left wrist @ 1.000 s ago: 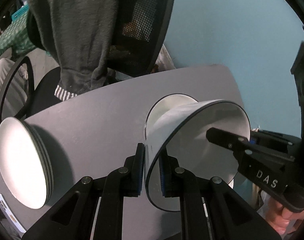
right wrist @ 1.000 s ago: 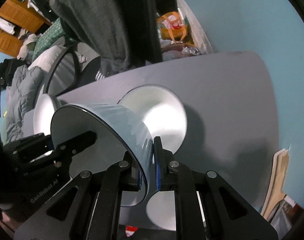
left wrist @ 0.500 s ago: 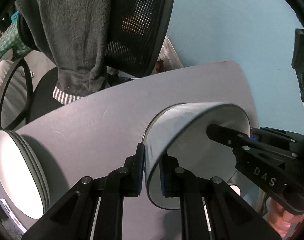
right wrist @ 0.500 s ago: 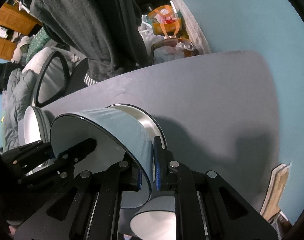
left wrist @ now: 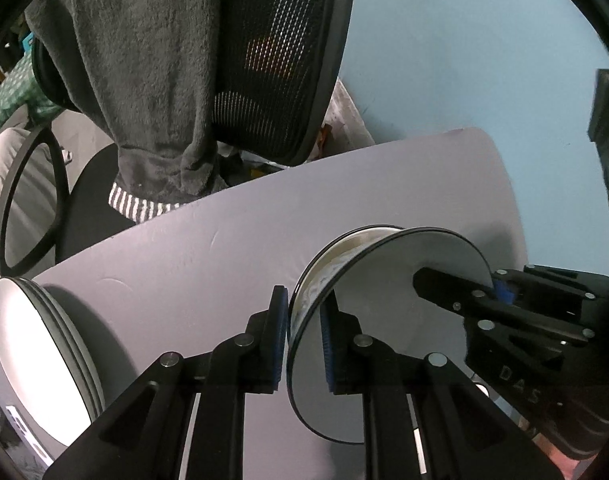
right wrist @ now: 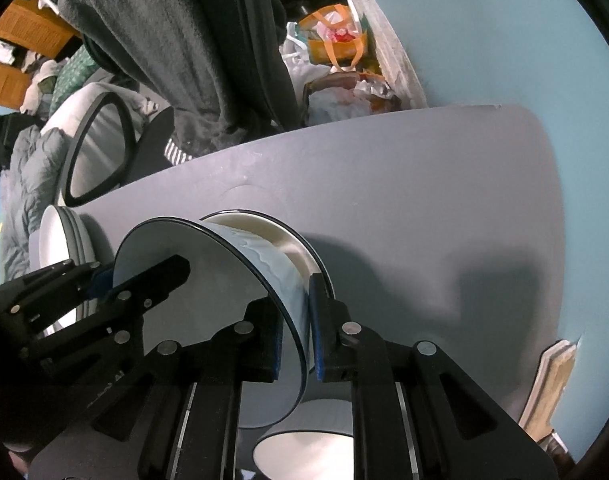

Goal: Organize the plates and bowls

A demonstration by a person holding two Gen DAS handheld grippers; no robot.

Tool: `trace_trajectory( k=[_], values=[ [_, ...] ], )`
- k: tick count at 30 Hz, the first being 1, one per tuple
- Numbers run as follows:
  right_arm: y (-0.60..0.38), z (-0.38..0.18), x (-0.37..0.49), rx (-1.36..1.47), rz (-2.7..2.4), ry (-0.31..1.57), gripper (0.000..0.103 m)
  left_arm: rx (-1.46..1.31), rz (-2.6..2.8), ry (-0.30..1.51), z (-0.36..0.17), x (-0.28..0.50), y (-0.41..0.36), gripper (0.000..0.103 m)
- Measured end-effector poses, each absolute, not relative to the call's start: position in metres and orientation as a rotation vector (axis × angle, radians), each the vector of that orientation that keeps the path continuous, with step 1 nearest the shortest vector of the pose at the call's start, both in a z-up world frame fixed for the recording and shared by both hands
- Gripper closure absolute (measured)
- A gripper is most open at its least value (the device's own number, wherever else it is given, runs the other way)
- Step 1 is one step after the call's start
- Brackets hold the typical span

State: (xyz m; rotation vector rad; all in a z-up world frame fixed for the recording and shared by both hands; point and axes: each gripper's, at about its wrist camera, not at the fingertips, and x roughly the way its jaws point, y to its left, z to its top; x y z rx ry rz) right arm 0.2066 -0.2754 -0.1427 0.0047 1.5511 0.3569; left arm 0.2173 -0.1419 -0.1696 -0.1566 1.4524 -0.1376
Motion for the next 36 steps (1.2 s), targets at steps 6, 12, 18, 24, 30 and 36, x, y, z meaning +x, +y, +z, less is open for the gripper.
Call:
trace_trajectory(
  k=[6,12,18,24,30,36],
  values=[
    [-0.278,-0.139,0.204,0.008,0.341,1.544,0.09,-0.168,-0.114,1.454,-0.173,0.216,-0.139,0.087],
    [-0.285,-0.133,0.207,0.032,0.326,1.527,0.078,-0.189,-0.095,1.429,-0.168,0.214,-0.134,0.081],
    [-0.285,-0.124,0.202,0.013,0.323,1.507,0.078,-0.202,-0.077,1.402,-0.153,0.207,-0.131,0.08],
    [-0.28,-0.099,0.191,-0.026,0.324,1.45,0.069,-0.163,-0.093,1.345,-0.127,0.191,-0.129,0.078],
    [-0.279,-0.073,0.181,-0.034,0.331,1.399,0.063,-0.149,-0.147,1.273,-0.098,0.169,-0.121,0.058],
    [-0.277,-0.06,0.167,-0.003,0.342,1.388,0.063,-0.148,-0.135,1.158,-0.068,0.142,-0.111,0.057]
  ],
)
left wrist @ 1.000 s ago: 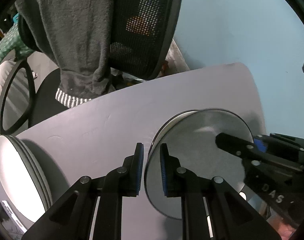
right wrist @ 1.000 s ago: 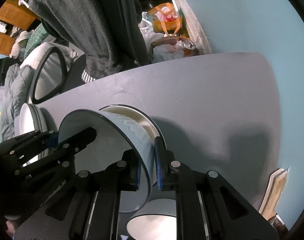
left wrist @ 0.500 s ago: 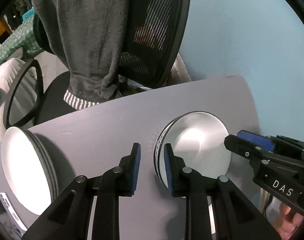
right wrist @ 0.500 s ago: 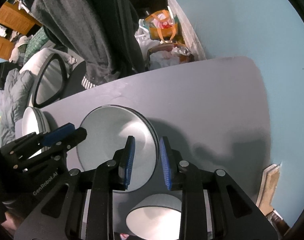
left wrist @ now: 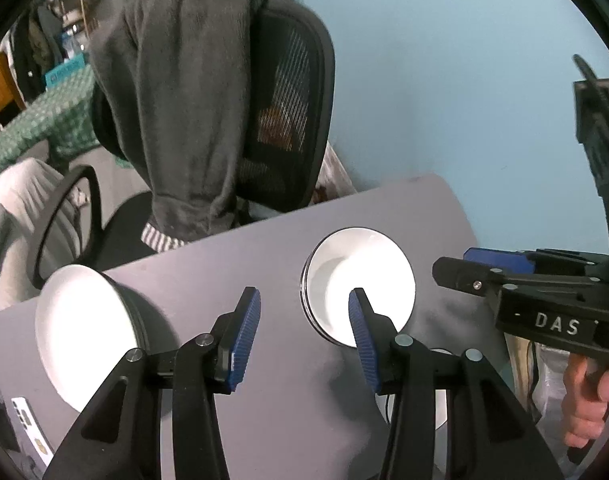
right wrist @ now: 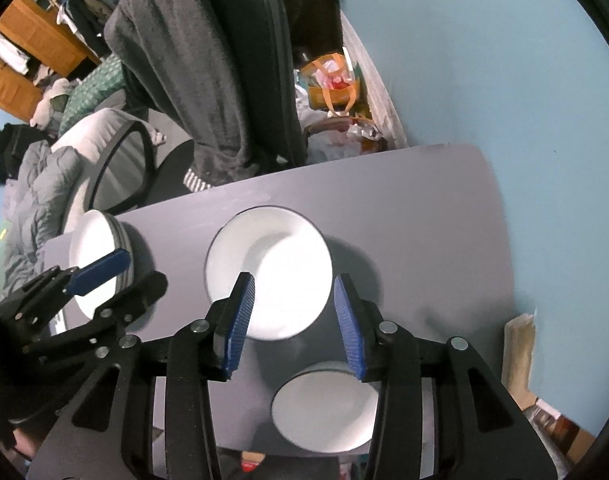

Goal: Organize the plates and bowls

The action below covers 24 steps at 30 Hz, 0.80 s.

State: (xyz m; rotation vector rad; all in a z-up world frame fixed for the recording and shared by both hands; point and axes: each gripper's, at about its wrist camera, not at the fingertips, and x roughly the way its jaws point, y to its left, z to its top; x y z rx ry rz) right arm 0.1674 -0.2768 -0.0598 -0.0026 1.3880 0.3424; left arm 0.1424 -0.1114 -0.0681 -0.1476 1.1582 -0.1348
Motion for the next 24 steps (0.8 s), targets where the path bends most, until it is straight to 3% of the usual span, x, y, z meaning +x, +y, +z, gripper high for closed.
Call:
trace_trajectory(
  k=[24],
  values=[
    [-0.281,-0.039,0.104,0.062,0.294,1.36,0.063,-0.19,-0.186,1.147,-0.057,0.095,-0.102,0.05]
  ],
)
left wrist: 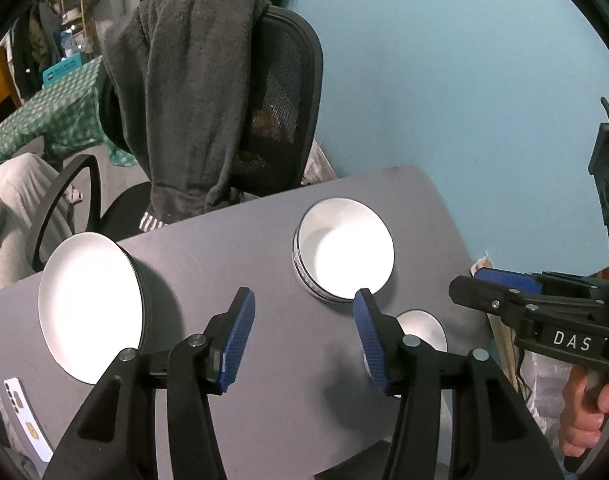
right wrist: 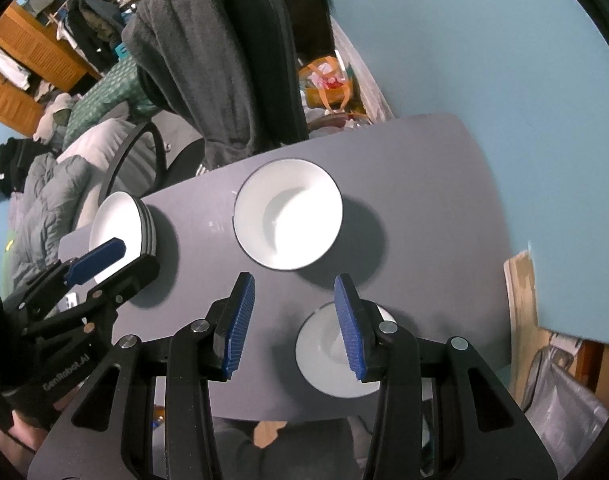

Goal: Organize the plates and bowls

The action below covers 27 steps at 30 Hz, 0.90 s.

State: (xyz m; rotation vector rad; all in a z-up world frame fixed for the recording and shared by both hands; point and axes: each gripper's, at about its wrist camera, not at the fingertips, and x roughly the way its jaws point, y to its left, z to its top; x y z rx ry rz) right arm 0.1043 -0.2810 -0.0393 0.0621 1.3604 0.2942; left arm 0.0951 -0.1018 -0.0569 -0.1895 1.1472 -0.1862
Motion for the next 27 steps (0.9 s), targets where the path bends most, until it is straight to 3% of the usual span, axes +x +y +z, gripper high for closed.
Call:
trace_trajectory(
  k=[27],
  values=[
    [-0.335,-0.072,0.064,0.148,0.153,1.445,0.063,-0.145,-0.307,1.28,-0.099,0.084,-0.154,0.047]
  ],
)
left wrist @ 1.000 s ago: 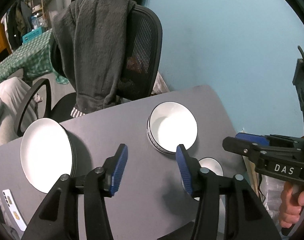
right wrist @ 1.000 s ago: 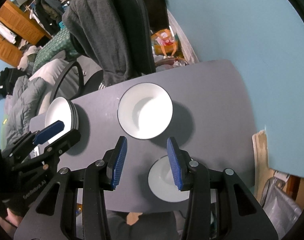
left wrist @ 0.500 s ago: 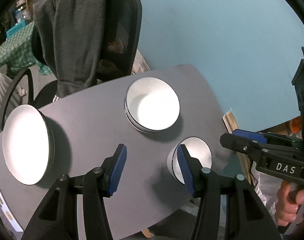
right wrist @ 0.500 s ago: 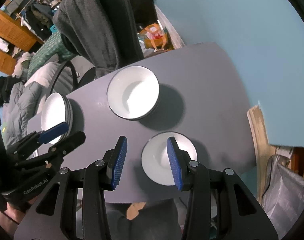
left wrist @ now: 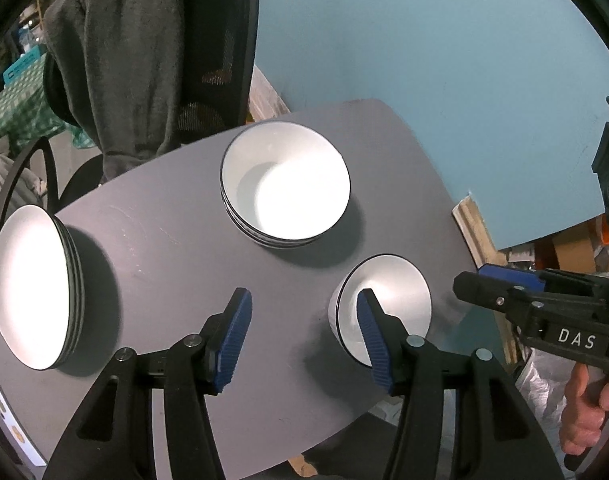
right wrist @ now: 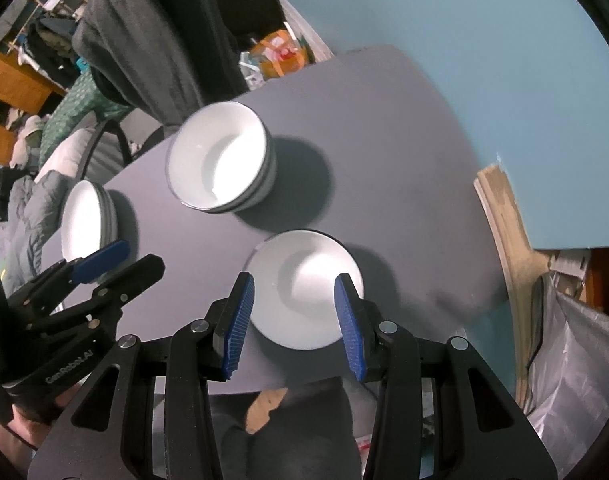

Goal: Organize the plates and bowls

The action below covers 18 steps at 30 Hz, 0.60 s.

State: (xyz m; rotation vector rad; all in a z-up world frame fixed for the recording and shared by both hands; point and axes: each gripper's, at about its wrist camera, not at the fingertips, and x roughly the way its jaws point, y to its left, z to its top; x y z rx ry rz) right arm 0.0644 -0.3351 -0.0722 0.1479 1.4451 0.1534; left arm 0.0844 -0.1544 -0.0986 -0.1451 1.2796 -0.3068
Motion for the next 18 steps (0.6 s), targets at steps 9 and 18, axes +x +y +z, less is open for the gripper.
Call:
trace_trajectory(
  k=[9,18],
  values=[
    [-0.357,-0.1,0.07,0.162,0.15,1.46,0.063,-0.161,-0.293,1.373,-0.134,0.087,-0.165,0.039],
    [-0.371,-0.14,0.066,0.129,0.175,1.492,0.061,-0.182,-0.299,1.482,-0.174,0.085,-0.182,0.039]
  ],
)
